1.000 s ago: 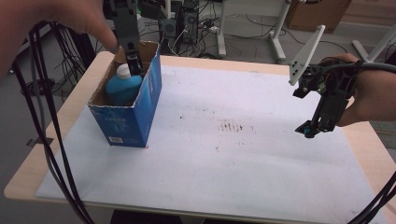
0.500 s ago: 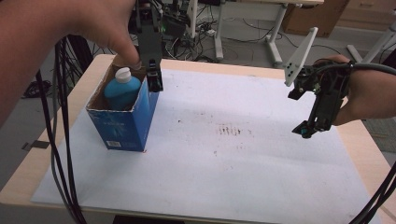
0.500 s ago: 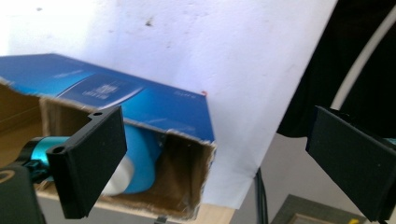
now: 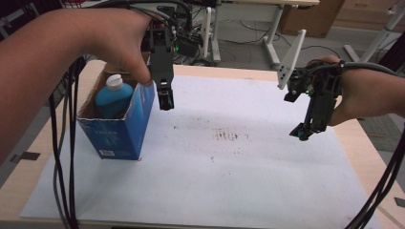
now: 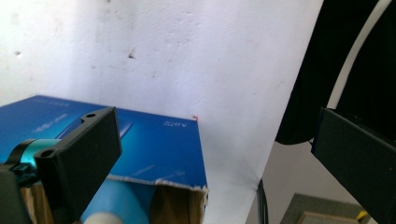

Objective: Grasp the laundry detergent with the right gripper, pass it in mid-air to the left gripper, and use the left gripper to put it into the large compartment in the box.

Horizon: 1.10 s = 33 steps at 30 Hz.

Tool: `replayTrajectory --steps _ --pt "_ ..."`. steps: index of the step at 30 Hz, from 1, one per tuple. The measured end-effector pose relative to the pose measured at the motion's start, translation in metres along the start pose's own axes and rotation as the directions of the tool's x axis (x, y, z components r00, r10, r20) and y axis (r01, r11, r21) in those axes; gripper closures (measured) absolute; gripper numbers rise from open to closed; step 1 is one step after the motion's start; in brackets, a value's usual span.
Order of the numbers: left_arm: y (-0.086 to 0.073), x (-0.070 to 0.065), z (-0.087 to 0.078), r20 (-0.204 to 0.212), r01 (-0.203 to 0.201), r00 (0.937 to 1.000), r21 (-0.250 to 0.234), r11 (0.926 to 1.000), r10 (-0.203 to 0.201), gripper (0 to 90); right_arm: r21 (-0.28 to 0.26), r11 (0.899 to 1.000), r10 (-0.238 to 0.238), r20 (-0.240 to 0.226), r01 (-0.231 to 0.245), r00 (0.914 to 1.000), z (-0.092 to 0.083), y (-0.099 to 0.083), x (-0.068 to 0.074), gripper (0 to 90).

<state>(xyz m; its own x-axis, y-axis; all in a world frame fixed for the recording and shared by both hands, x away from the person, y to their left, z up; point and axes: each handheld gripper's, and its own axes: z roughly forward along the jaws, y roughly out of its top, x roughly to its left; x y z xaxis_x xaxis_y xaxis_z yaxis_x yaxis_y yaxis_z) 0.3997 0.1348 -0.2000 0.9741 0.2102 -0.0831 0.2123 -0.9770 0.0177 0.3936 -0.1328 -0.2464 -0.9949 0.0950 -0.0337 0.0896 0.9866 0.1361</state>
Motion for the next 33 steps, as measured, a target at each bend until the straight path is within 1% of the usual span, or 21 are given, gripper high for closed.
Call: replayTrajectory --steps 3,6,8,9,11,17,18,20,24,26,33 --pt "0.007 -0.002 0.007 0.017 -0.028 0.9995 -0.002 0.9996 0.028 1.6 0.02 1.0 -0.01 -0.003 0.01 0.9999 0.0 0.0 -0.001 0.6" --pt "0.013 -0.004 0.016 0.035 -0.068 0.9971 -0.004 0.9977 0.068 1.6 0.028 0.999 -0.015 -0.004 0.015 0.9999 0.001 -0.001 -0.005 0.6" --pt "0.014 -0.005 0.02 0.043 -0.077 0.9961 -0.006 0.997 0.078 1.6 0.026 1.0 -0.014 -0.003 0.014 0.9999 0.001 -0.001 -0.007 0.6" --pt "0.016 -0.004 0.022 0.046 -0.09 0.9949 -0.002 0.996 0.09 1.6 0.025 1.0 -0.017 -0.005 0.018 0.9998 0.002 -0.001 -0.008 0.6" --pt "0.017 -0.004 0.025 0.037 -0.096 0.9947 -0.004 0.9954 0.096 1.6 0.033 0.999 -0.019 -0.005 0.019 0.9998 0.004 0.0 -0.009 0.6" --pt "0.02 -0.002 0.028 0.037 -0.096 0.9947 0.0 0.9954 0.096 1.6 0.043 0.999 -0.027 -0.014 0.027 0.9995 0.012 0.001 -0.012 0.6" --pt "0.02 -0.002 0.028 0.035 -0.098 0.9946 0.0 0.9952 0.098 1.6 0.047 0.999 -0.02 -0.011 0.02 0.9997 0.013 0.0 -0.012 0.6" --pt "0.02 -0.002 0.029 0.042 -0.093 0.9947 -0.002 0.9956 0.093 1.6 0.045 0.999 -0.022 -0.013 0.023 0.9997 0.015 -0.001 -0.013 0.6" --pt "0.021 -0.003 0.03 0.043 -0.098 0.9942 0.002 0.9952 0.098 1.6 0.047 0.999 -0.026 -0.015 0.027 0.9995 0.019 -0.002 -0.013 0.6" --pt "0.021 -0.004 0.03 0.044 -0.091 0.9949 -0.003 0.9959 0.091 1.6 0.048 0.998 -0.026 -0.017 0.027 0.9995 0.019 -0.003 -0.013 0.6" --pt "0.023 -0.004 0.031 0.045 -0.095 0.9945 0.004 0.9955 0.095 1.6 0.046 0.998 -0.034 -0.015 0.034 0.9993 0.02 -0.003 -0.013 0.6"
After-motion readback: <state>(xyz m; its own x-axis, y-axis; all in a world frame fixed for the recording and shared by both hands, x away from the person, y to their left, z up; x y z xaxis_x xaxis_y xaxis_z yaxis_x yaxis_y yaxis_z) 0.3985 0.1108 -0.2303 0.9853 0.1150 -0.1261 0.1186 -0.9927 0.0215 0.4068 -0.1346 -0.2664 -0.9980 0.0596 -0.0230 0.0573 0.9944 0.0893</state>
